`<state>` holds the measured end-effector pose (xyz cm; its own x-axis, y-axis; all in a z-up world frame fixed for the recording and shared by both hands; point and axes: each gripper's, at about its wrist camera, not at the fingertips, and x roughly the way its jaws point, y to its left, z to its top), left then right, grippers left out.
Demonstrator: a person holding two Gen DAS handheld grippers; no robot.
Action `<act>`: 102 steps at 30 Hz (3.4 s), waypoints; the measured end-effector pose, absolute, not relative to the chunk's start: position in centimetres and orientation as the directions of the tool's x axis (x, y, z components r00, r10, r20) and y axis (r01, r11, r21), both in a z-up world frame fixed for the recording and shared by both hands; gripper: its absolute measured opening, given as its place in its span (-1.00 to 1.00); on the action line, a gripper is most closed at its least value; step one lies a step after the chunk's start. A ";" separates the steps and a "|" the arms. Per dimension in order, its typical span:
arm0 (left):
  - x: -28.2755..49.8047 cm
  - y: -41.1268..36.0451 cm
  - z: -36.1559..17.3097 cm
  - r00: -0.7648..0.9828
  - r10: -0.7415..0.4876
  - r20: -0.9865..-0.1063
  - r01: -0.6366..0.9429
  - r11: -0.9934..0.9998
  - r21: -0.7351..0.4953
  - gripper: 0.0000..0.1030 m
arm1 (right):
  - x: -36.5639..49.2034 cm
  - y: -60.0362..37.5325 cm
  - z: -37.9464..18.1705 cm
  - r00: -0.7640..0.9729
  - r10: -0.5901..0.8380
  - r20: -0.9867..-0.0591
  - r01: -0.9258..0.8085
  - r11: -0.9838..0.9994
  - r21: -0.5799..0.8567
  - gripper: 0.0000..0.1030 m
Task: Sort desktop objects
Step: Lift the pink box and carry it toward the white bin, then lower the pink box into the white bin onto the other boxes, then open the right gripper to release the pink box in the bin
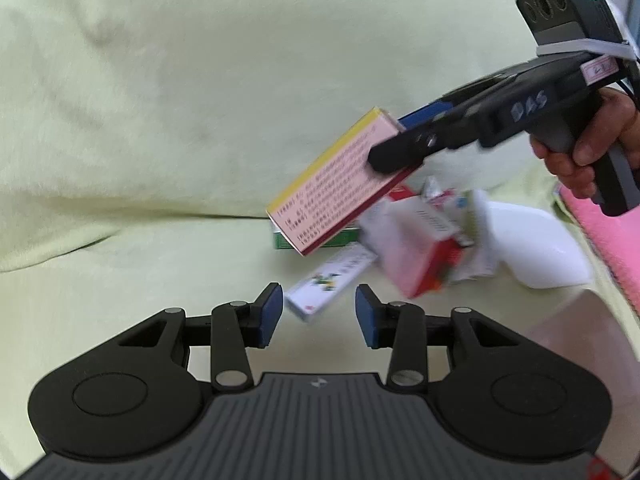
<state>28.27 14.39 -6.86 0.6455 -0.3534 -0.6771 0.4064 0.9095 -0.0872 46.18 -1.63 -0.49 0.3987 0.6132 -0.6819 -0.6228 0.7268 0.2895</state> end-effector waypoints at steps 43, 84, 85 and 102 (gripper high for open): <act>11.6 7.2 -3.8 0.589 -0.281 -0.758 0.384 0.922 -0.044 0.15 | 26.6 -11.0 -15.7 0.345 0.733 -0.586 0.047 0.611 0.791 0.42; 13.2 5.0 -8.6 0.442 -0.332 -0.833 0.432 0.893 -0.127 0.15 | 25.0 -9.7 -13.9 0.350 0.203 -0.914 -0.131 0.977 0.167 -0.33; 13.6 4.8 -8.9 0.434 -0.332 -0.837 0.433 0.892 -0.129 0.15 | 25.1 -9.7 -14.0 0.346 0.205 -0.915 -0.134 0.977 0.168 -0.33; 14.9 5.9 -10.6 0.367 -0.357 -0.859 0.398 0.895 -0.202 0.22 | 26.3 -6.7 -15.9 0.273 0.320 -0.907 -0.180 0.943 0.279 -0.41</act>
<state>14.87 5.86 -10.57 0.3666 -0.3569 -0.8592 0.3982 0.8948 -0.2018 26.31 -6.70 -15.94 0.2728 0.3204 -0.9071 -0.1804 0.9432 0.2789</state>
